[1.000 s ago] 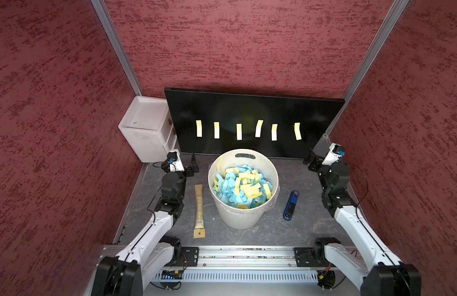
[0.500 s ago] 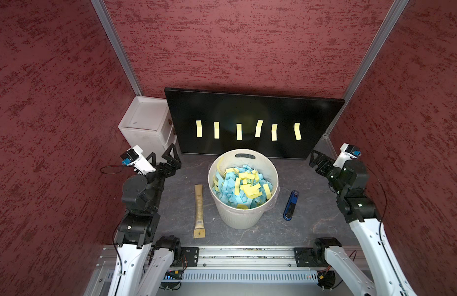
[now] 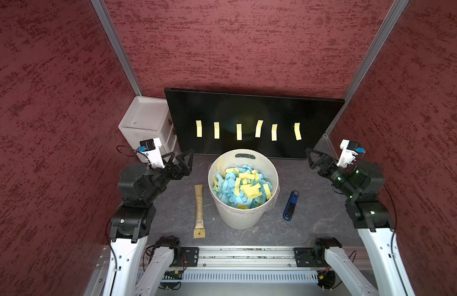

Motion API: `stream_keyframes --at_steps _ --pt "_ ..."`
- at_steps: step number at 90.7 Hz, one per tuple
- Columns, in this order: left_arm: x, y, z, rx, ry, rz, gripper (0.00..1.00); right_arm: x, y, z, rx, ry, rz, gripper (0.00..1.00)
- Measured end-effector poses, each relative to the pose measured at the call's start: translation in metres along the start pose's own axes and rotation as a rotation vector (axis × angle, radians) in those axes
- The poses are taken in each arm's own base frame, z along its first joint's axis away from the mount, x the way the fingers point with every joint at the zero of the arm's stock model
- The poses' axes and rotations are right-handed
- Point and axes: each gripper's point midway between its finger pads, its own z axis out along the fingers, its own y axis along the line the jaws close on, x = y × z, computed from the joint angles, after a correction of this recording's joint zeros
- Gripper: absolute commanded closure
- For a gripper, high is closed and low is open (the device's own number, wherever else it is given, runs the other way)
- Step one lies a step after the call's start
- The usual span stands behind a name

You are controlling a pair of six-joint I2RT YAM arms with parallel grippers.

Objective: Remove the sticky note from the monitor
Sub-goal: Tear off the sticky note from the monitor.

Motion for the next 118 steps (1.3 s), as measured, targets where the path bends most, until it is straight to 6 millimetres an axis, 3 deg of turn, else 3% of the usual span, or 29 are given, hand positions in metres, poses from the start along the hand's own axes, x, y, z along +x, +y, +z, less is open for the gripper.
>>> stream_keyframes --at_steps 26,56,84,118 --pt "0.036 0.005 0.008 0.057 0.089 -0.016 0.00 0.002 0.017 0.027 -0.137 0.079 0.148 0.08" --pt "0.060 0.018 0.015 0.069 0.110 -0.024 0.00 -0.016 0.028 0.045 -0.222 0.042 0.224 0.16" --pt "0.053 0.033 0.012 0.033 0.058 -0.043 0.00 -0.019 0.018 0.066 -0.223 0.044 0.266 0.26" --pt "0.058 0.046 0.018 0.010 0.061 -0.102 0.00 -0.021 0.012 0.078 -0.239 0.023 0.301 0.49"
